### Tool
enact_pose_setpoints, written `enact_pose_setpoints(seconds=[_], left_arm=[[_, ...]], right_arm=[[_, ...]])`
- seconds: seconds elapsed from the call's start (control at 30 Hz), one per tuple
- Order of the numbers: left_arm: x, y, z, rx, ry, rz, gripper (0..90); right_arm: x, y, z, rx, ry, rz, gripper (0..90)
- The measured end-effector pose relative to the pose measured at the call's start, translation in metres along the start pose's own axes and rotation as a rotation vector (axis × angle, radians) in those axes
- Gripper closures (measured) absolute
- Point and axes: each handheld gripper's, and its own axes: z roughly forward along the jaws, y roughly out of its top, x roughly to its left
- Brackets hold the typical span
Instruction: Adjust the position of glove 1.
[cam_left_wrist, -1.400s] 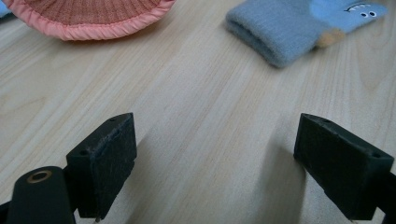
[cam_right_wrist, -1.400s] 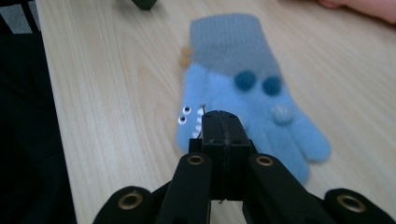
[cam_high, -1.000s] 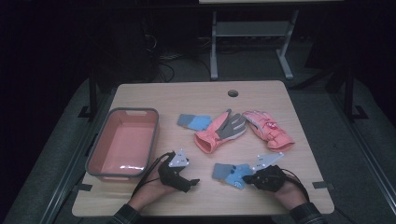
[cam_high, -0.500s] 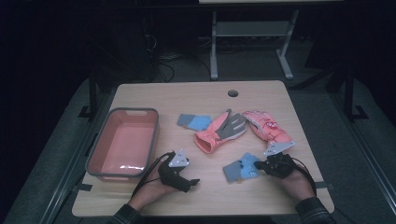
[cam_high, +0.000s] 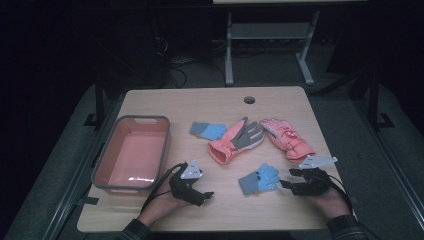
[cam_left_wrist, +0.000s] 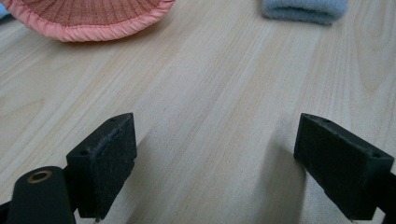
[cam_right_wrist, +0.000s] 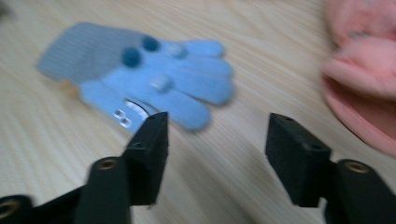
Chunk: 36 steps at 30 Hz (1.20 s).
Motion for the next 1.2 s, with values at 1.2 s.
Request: enact_pose_setpoints(seconds=[1.2], left_arm=[[0.017, 0.044, -0.018, -0.019, 0.013, -0.044, 13.6]], right_arm=[[-0.006, -0.030, -0.005, -0.018, -0.087, 0.015, 10.1]])
